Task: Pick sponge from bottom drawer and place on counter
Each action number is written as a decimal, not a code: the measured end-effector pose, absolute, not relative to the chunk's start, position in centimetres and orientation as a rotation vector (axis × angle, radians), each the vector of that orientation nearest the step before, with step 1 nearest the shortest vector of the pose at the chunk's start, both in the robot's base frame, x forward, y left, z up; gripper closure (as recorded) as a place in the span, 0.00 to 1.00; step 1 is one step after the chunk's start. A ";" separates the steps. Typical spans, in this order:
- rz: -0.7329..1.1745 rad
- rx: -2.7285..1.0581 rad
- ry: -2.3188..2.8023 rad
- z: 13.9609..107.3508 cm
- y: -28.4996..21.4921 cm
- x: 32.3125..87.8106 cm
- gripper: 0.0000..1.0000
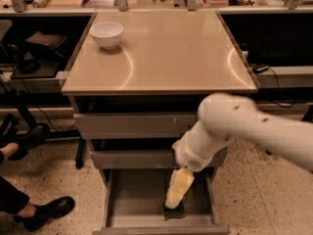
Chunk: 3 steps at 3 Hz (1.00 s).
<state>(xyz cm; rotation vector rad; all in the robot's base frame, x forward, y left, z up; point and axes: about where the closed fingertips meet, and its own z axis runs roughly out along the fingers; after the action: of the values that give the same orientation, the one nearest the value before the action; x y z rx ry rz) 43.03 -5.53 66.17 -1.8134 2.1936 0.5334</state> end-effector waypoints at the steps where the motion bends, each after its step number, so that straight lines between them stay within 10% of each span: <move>1: 0.639 -1.789 2.301 54.8 -1.2 42.7 0.00; 3: 0.700 -1.728 2.308 51.9 0.5 43.1 0.00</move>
Offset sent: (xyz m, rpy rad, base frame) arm -0.0058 0.0350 -0.0951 -0.0136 0.1048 -0.0224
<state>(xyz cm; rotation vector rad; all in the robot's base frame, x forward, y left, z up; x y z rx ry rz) 43.07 0.51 51.89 -1.7279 2.3076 0.6996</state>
